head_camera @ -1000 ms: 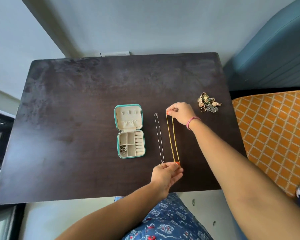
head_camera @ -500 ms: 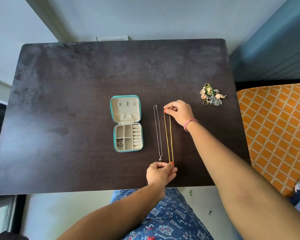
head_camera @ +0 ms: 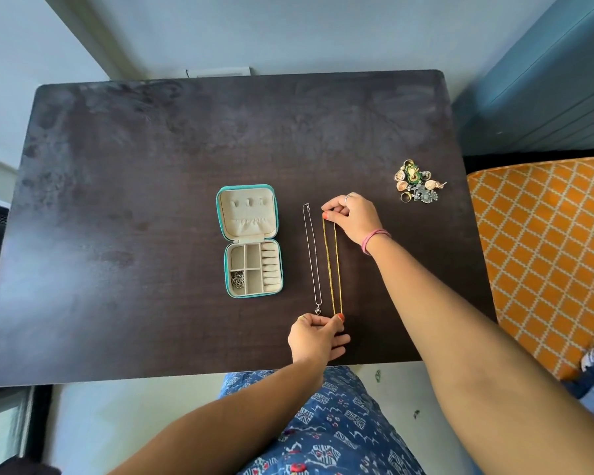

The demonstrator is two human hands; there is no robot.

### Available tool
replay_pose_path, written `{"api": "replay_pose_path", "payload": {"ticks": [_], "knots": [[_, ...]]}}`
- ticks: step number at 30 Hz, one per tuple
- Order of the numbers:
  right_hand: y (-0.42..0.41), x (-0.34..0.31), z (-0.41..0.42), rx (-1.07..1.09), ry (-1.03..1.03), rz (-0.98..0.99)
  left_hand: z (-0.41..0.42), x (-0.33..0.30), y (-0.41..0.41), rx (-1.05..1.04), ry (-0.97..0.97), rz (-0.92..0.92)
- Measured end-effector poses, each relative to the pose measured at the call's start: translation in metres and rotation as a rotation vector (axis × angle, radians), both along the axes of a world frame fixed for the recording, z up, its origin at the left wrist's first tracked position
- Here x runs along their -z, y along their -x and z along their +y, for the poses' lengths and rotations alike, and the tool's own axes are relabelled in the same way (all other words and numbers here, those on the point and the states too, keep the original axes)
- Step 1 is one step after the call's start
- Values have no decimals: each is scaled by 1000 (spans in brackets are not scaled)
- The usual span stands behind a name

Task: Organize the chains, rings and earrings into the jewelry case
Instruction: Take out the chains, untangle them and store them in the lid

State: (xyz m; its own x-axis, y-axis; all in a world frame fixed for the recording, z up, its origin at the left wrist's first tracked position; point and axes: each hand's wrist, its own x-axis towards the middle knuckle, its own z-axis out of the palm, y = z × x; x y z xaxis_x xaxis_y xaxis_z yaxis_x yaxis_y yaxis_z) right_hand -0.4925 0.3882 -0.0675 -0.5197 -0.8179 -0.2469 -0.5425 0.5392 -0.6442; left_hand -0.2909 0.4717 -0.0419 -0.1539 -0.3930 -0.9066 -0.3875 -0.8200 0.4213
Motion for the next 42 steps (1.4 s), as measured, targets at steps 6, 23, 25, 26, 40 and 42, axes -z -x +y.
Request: {"api": "replay_pose_path", "payload": {"ticks": [6,23,25,26,40,42], "knots": [[0,-2,-1,-22,-22,5,-2,-7,-10,69,20,17],[-81,-58,-23,-112,86,-77,-107,-49,-111,176,495,119],[-112,-59,-24,-257,7,-107,-124,-46,-125,137,539,95],[-126,-57,-25,-337,-49,-93,-131,-46,-130,122,559,89],[-200,-41,-22,-461,-282,473,-182,-51,-178,25,642,151],[-205,-40,-23,-446,-288,501,-183,-51,-180,39,634,167]]}}
